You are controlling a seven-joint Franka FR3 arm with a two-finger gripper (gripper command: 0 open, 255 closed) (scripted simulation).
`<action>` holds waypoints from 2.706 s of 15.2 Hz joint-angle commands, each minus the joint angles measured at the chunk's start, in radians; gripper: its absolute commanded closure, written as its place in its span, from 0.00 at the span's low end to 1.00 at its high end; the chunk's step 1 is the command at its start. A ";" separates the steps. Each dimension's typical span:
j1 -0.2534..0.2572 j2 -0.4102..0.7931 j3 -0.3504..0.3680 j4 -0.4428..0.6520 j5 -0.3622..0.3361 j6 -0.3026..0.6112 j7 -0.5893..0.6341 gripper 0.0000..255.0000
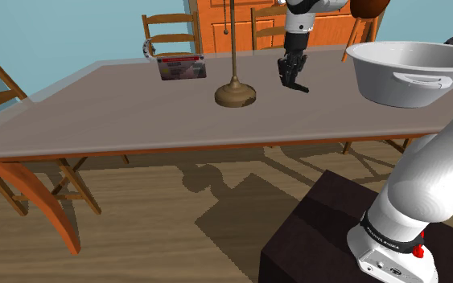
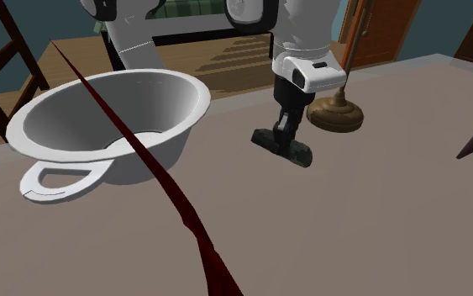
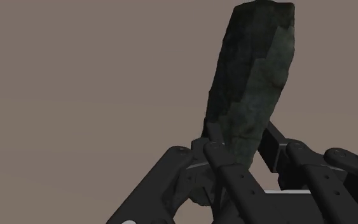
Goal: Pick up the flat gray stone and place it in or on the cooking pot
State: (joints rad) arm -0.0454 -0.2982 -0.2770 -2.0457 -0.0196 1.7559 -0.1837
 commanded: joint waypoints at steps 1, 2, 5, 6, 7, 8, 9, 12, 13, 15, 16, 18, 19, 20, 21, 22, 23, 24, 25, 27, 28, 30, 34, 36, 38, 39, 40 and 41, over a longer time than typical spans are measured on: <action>0.000 0.000 0.000 0.000 0.000 0.000 0.000 1.00; 0.000 0.000 0.000 0.000 0.000 0.000 0.000 1.00; 0.000 0.002 0.000 0.000 0.000 0.001 -0.001 1.00; 0.000 0.002 -0.001 0.001 0.000 0.000 -0.001 1.00; 0.000 0.002 -0.001 0.001 0.000 0.000 -0.002 1.00; 0.000 0.000 0.000 0.000 0.000 0.000 0.000 1.00; 0.001 0.000 0.000 0.013 0.000 -0.013 0.001 1.00; 0.002 0.003 0.001 0.056 0.001 -0.053 0.002 1.00; 0.003 0.005 0.001 0.071 0.002 -0.067 0.002 1.00; 0.003 0.008 0.002 0.101 0.003 -0.094 0.003 1.00; 0.004 0.010 0.002 0.117 0.004 -0.107 0.003 1.00; 0.005 0.015 0.002 0.149 0.005 -0.134 0.003 1.00; 0.005 0.018 0.003 0.165 0.006 -0.148 0.003 1.00; 0.005 0.021 0.003 0.181 0.006 -0.161 0.003 1.00; 0.006 0.024 0.003 0.198 0.007 -0.175 0.003 1.00; 0.006 0.027 0.002 0.215 0.008 -0.189 0.003 1.00; 0.006 0.031 0.002 0.232 0.009 -0.202 0.003 1.00; 0.007 0.035 0.002 0.250 0.010 -0.216 0.003 1.00; 0.007 0.039 0.002 0.268 0.011 -0.230 0.002 1.00; 0.008 0.049 0.001 0.305 0.013 -0.258 0.002 1.00; 0.008 0.054 0.001 0.324 0.015 -0.272 0.001 1.00; 0.009 0.064 0.000 0.363 0.017 -0.300 0.000 1.00; 0.010 0.089 -0.003 0.445 0.023 -0.358 -0.002 1.00; 0.010 0.104 -0.005 0.489 0.027 -0.388 -0.004 1.00; 0.010 0.120 -0.007 0.535 0.031 -0.419 -0.006 1.00; 0.010 0.128 -0.009 0.558 0.034 -0.435 -0.007 1.00; 0.009 0.137 -0.010 0.583 0.036 -0.450 -0.008 1.00; 0.009 0.147 -0.012 0.608 0.038 -0.466 -0.010 1.00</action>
State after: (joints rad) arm -0.0362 -0.1583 -0.2878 -1.4592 0.0171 1.3044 -0.1926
